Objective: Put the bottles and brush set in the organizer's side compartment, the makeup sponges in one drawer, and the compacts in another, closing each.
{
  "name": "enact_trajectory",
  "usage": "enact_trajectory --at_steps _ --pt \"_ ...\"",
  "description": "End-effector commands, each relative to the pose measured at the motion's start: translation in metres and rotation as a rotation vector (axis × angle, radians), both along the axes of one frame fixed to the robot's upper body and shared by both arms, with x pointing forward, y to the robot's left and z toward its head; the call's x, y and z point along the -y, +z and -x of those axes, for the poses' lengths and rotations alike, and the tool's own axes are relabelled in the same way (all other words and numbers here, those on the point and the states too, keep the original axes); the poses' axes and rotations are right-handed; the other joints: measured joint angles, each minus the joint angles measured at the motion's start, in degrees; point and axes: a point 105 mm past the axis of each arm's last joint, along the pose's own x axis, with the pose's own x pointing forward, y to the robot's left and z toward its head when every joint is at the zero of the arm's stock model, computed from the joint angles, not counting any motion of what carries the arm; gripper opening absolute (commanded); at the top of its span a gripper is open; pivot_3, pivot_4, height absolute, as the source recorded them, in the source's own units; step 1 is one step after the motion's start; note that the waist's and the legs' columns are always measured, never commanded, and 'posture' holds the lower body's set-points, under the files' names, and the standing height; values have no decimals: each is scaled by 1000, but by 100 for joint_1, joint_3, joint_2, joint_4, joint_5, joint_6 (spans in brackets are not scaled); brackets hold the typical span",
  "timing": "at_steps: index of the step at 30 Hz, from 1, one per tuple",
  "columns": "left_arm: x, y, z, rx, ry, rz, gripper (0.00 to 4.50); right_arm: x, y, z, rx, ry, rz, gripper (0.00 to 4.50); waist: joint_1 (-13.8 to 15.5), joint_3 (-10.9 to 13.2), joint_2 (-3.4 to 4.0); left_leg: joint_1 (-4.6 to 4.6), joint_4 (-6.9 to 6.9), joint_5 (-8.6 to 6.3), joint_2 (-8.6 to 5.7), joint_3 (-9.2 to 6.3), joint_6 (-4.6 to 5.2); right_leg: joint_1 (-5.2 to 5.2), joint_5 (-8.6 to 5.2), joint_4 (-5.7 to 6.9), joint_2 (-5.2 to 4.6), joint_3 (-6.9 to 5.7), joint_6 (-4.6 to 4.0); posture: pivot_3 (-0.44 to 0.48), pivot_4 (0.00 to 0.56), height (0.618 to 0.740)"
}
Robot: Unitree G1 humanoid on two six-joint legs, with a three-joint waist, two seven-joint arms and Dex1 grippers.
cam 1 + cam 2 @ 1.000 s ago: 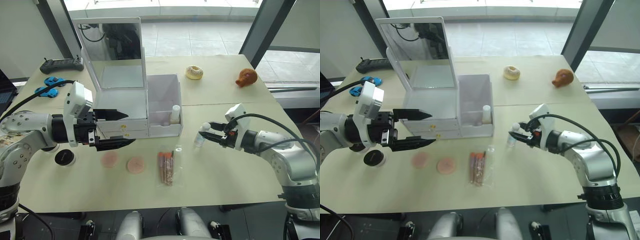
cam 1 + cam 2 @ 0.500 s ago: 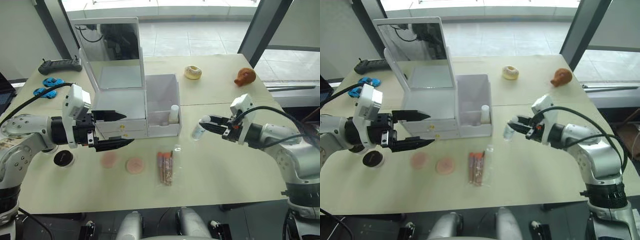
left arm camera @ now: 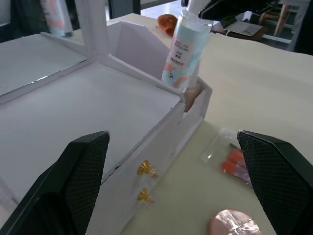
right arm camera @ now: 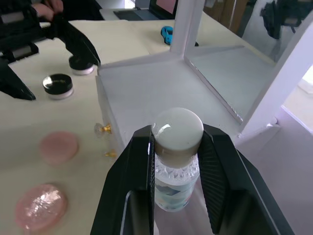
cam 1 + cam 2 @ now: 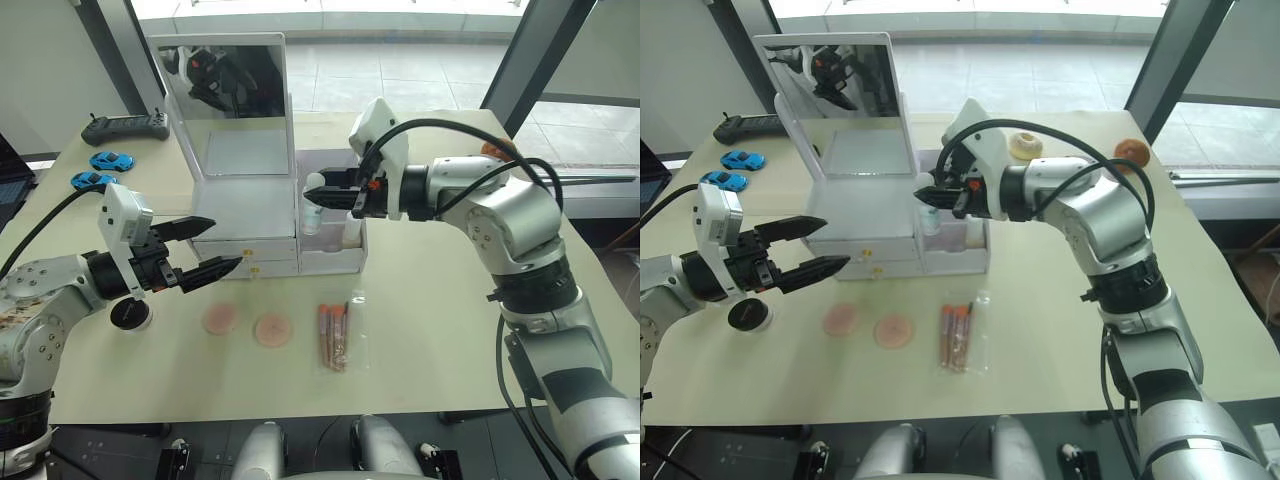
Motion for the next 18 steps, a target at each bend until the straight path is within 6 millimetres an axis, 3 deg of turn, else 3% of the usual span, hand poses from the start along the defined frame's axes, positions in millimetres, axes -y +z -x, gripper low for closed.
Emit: enact_trajectory --at_steps 1,4,15,18 --pt "-1 10 5 63 17 -13 4500 -8 1 -7 45 6 6 995 -15 0 1 1 0 0 0 1 0 -1 1 5 0 0 -1 0 150 740" --pt "0 8 8 59 25 -11 4500 -12 -15 -16 29 -4 44 995 -30 1 1 4 -3 0 3 0 0 -3 1 10 3 0 -2 0 150 740" --pt "7 13 6 83 25 12 4500 -15 -37 -31 11 -16 88 995 -26 1 3 5 -2 0 1 -1 0 -2 1 11 2 0 -2 0 150 740" --pt "10 15 7 84 12 12 4500 -13 -35 -33 17 -22 90 1902 -27 1 3 4 -1 0 0 -1 0 -2 1 12 2 0 -2 0 150 740"
